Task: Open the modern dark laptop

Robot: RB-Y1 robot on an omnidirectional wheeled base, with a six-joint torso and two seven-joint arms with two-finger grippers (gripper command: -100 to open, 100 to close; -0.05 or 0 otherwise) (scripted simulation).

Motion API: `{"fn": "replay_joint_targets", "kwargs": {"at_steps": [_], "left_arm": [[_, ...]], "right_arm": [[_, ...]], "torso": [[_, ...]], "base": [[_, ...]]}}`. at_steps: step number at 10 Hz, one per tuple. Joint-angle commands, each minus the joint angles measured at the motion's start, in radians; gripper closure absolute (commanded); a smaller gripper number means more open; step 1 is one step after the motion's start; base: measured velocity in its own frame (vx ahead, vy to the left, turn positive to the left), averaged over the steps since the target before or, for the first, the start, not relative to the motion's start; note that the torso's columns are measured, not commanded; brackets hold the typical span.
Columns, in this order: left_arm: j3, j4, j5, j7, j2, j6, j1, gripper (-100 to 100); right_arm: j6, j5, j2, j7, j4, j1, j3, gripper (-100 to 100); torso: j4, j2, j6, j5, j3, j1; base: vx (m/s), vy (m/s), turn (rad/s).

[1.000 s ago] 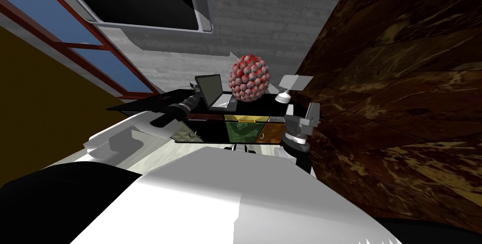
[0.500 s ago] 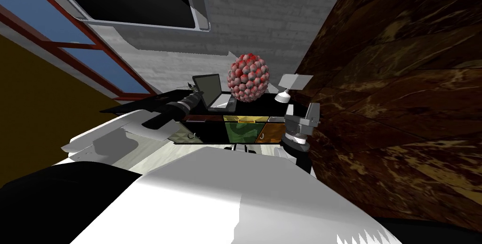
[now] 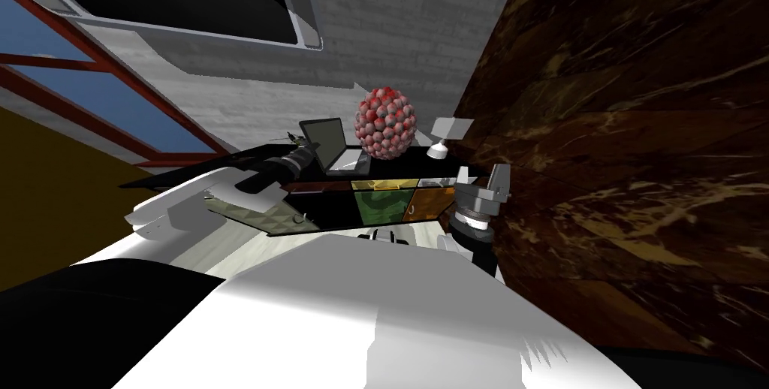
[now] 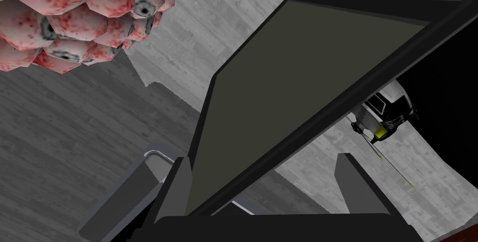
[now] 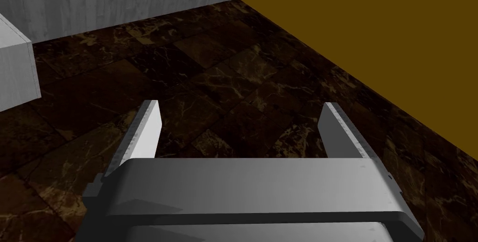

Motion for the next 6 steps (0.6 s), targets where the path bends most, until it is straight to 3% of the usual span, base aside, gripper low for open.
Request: {"fn": "replay_joint_targets", "kwargs": {"at_steps": [1, 6], "left_arm": [[0.003, 0.071, 0.006, -0.014, 0.0, -0.019, -0.027, -100], [0.011, 0.172, 0.02, -0.03, 0.006, -0.036, -0.061, -100]], "right_arm": [[0.0, 0.0, 0.0, 0.0, 0.0, 0.0, 0.0, 0], [0.0, 0.0, 0.0, 0.0, 0.0, 0.0, 0.0, 0]], "torso": [[0.0, -0.001, -0.001, 0.0, 0.0, 0.001], [0.0, 0.0, 0.0, 0.0, 0.0, 0.0]], "base": [[-0.072, -0.015, -0.168], [-0.054, -0.018, -0.103]]}}
